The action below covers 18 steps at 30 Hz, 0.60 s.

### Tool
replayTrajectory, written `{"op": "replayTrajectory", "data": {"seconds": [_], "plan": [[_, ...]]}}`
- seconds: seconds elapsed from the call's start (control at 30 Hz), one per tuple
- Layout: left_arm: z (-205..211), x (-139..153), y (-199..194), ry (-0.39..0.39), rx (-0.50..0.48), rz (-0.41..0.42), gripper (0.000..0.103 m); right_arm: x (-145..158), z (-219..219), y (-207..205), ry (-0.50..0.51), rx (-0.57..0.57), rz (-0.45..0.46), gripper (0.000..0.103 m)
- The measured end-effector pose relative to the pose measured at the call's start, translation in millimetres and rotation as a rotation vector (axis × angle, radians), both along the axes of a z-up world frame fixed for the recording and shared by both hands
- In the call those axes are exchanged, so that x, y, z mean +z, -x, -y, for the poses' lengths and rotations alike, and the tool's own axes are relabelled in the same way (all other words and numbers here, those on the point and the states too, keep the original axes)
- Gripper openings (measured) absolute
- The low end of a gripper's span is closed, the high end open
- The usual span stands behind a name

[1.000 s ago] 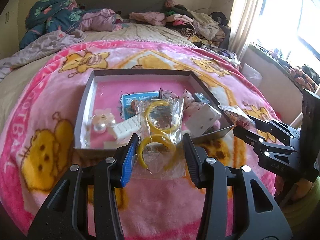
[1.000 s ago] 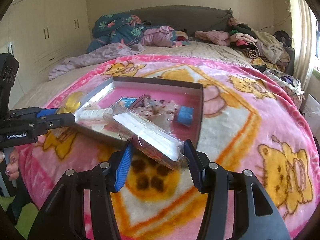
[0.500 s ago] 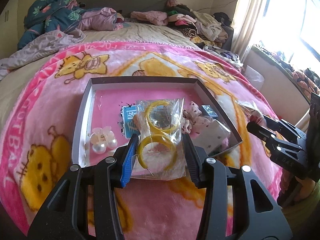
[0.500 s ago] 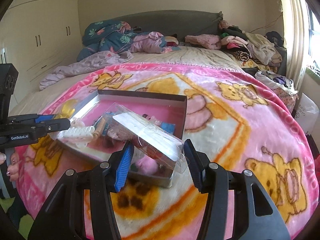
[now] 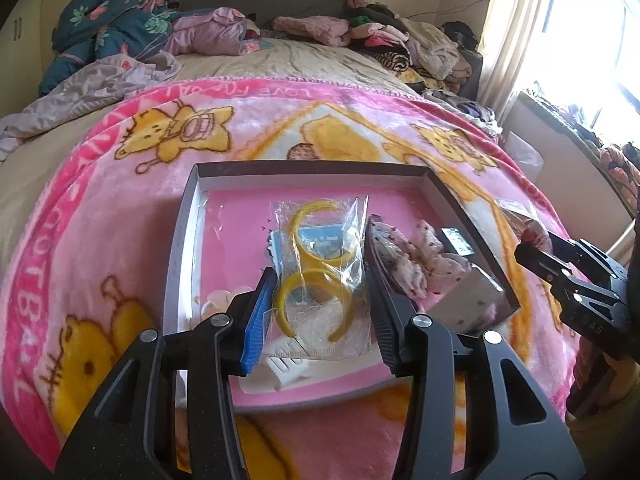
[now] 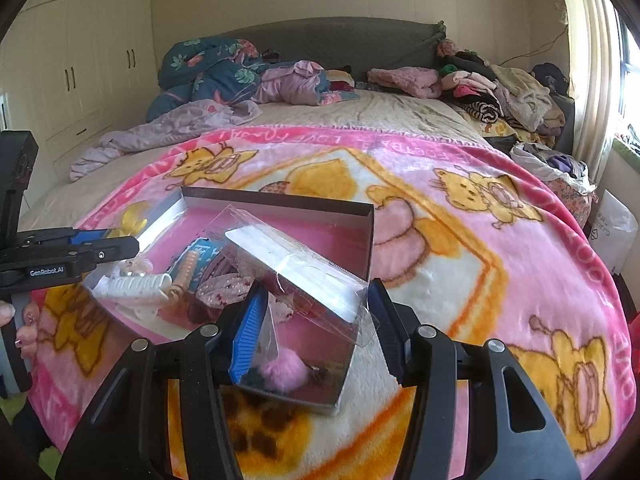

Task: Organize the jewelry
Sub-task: 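Carry the plastic packet and hair-tie bag into the tray and open both tools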

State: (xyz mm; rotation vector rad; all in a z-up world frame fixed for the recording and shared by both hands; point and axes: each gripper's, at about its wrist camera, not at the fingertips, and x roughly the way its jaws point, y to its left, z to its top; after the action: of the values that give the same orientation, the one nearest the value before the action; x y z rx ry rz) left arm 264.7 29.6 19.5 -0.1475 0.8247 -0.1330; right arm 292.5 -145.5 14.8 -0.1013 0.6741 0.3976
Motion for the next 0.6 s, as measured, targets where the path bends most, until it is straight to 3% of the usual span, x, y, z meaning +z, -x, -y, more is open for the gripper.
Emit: {"op": "replayTrajectory", "data": {"seconds": [0.6], "plan": [[-16,-22,-26,-0.002,0.028,-0.054,0.037,-21,-45,-13,0.075,0.102,-0.043,0.05]]}}
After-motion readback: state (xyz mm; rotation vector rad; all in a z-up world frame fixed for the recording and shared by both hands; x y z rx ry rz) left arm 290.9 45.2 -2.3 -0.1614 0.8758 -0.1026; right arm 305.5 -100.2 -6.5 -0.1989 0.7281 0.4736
